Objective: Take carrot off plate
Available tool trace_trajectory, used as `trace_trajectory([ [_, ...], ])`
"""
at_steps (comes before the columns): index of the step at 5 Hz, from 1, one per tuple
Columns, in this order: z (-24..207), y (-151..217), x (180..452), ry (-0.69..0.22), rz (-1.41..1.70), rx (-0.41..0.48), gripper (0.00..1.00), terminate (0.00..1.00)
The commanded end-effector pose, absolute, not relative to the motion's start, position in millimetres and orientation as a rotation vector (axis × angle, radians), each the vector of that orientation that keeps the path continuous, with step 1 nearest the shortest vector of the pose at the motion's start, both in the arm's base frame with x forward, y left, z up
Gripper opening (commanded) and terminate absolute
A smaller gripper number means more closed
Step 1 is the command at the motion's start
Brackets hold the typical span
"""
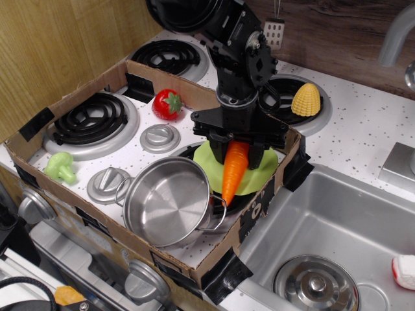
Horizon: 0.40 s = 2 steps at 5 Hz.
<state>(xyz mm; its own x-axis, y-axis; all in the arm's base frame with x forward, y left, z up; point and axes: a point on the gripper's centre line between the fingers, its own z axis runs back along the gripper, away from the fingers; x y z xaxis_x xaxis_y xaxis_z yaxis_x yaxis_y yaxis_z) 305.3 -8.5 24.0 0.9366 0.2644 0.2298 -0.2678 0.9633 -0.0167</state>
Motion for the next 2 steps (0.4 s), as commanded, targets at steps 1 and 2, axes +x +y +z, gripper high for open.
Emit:
trace_trajectory([
  [1, 54.7, -10.3, 320.0, -0.257, 0.399, -0.036, 0.0, 0.0],
  [2, 56.9, 1.4, 326.1, -0.284, 0.449, -0.044, 0.0, 0.0],
])
